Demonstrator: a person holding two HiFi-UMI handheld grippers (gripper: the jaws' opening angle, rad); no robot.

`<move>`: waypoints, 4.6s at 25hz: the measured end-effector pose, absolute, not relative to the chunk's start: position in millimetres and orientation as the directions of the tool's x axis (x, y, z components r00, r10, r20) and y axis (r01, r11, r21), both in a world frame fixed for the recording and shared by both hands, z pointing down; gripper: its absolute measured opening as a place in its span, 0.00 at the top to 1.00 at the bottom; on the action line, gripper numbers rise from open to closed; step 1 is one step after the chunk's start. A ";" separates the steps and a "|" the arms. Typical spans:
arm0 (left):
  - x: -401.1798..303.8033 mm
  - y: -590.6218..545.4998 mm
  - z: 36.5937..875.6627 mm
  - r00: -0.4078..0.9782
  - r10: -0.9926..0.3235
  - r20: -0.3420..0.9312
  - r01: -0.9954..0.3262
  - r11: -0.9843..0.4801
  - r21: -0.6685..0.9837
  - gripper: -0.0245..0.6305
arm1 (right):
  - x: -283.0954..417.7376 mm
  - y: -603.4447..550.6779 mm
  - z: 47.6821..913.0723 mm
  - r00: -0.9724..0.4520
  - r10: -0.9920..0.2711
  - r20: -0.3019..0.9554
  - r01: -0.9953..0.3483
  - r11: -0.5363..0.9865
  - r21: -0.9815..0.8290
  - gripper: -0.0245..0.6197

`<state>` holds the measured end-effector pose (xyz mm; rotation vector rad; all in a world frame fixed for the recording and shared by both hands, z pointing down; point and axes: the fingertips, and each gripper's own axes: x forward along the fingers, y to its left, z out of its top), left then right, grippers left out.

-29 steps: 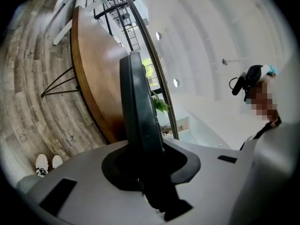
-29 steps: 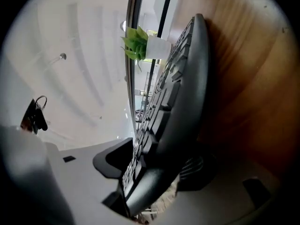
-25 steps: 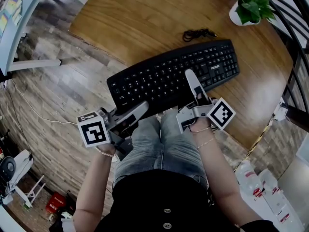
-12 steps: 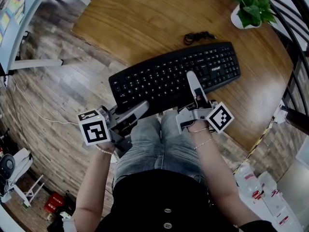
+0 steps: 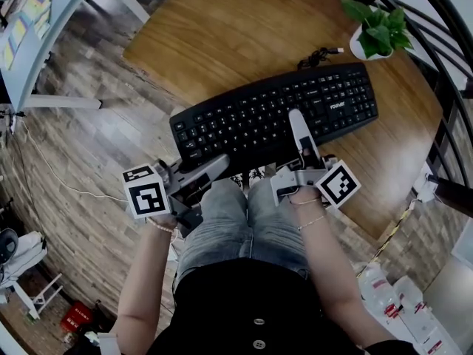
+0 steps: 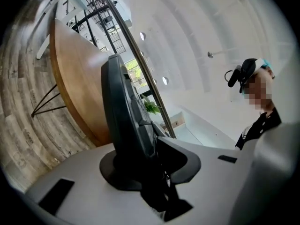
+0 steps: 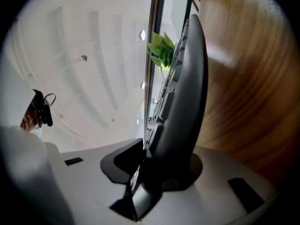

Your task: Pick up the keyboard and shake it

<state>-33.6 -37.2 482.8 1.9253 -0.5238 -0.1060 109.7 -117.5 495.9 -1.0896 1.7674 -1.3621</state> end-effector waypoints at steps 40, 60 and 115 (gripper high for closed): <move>-62.5 -115.9 272.2 0.819 -0.510 -0.261 -0.329 -0.792 0.515 0.79 | 71.5 -186.0 204.0 -0.571 -0.623 -0.535 -0.226 0.746 -0.627 0.79; -63.6 -117.7 235.4 0.819 -0.458 -0.345 -0.370 -0.882 0.292 0.79 | 72.6 -167.1 153.9 -0.560 -0.408 -0.722 -0.090 0.896 -0.436 0.80; -53.9 -125.2 283.8 0.626 -0.414 -0.661 -0.013 -0.853 0.522 0.79 | 24.0 -161.8 142.2 -0.821 -0.437 -0.368 -0.349 0.894 -0.282 0.80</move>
